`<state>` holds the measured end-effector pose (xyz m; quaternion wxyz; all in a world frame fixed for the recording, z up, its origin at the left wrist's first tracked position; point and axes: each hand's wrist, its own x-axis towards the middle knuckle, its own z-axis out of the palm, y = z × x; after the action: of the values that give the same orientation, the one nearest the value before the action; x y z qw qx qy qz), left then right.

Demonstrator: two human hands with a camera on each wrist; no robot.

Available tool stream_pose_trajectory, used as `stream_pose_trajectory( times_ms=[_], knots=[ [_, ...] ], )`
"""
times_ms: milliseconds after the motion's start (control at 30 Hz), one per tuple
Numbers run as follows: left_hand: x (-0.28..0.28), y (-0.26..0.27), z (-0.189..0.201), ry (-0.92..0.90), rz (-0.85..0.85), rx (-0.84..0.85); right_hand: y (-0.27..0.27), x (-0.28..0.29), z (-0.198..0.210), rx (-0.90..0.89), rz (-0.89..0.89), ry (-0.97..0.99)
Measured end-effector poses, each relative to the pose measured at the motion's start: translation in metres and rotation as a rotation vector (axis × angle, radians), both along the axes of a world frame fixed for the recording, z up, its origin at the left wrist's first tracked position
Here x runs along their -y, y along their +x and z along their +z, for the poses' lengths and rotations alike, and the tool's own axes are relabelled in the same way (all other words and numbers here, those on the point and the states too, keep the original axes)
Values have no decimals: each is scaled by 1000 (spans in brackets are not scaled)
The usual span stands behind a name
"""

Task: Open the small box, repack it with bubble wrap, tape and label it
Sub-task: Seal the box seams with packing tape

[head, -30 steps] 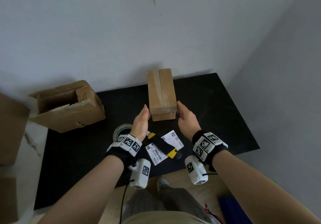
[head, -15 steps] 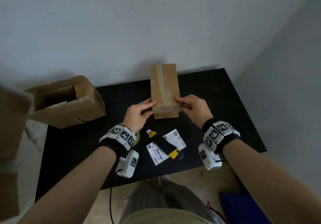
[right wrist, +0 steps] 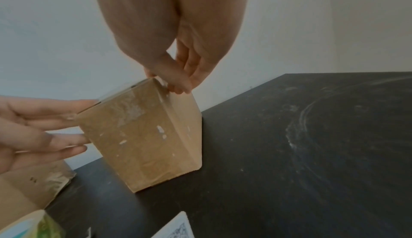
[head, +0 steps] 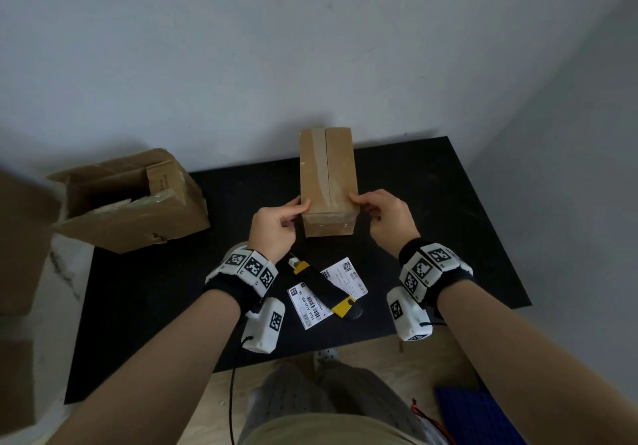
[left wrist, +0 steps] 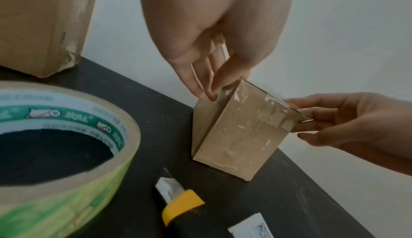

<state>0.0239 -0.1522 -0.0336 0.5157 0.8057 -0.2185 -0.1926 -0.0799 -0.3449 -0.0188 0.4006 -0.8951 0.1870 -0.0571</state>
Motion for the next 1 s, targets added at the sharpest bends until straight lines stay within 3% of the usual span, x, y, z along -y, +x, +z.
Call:
stream_pose_trajectory(
  times_ms=[167,300,833,1000],
  knots=[
    [5,-3,13,-29,54,-120,3,4,6,-13,-24,93],
    [6,-6,14,-53,59,-82,4,7,4,-35,-2,69],
    [5,4,6,138,-41,267,4,0,-2,152,150,-471],
    [3,8,10,180,-104,283,22,-18,-1,125,310,-466]
  ],
)
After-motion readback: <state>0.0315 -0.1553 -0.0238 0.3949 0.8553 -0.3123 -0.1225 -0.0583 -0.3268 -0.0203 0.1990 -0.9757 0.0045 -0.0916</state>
